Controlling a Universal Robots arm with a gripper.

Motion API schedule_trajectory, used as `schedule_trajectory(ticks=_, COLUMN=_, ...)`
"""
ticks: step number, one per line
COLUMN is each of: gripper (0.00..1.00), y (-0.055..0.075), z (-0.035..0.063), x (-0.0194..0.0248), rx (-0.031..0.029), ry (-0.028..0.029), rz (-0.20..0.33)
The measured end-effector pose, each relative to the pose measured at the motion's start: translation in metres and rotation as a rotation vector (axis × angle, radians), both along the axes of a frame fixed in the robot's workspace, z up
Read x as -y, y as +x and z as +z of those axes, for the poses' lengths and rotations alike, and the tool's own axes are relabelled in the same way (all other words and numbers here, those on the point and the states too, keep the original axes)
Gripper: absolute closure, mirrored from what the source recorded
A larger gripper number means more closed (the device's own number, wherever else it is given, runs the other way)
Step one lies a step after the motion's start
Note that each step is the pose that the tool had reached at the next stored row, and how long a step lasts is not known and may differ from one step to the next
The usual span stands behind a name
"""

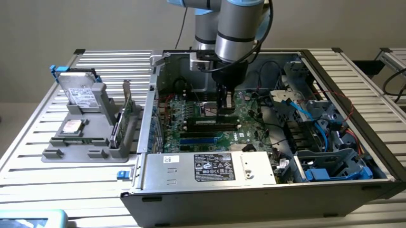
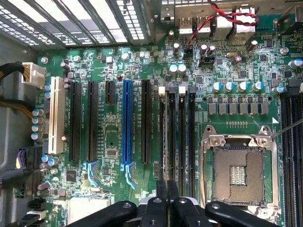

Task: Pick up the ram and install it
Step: 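Insert the ram into the slot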

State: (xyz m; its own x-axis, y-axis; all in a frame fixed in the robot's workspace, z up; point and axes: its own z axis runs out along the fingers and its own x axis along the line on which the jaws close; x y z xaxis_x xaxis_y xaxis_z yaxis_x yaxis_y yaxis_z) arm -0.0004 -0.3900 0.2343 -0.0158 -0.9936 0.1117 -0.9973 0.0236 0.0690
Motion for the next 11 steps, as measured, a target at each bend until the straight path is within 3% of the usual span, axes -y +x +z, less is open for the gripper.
schedule_trajectory(ticks=11, gripper=0.88, y=-0.0002, z=-0.0005, x=0.0003, rx=0.0017, ry=0.0026, rz=0.009)
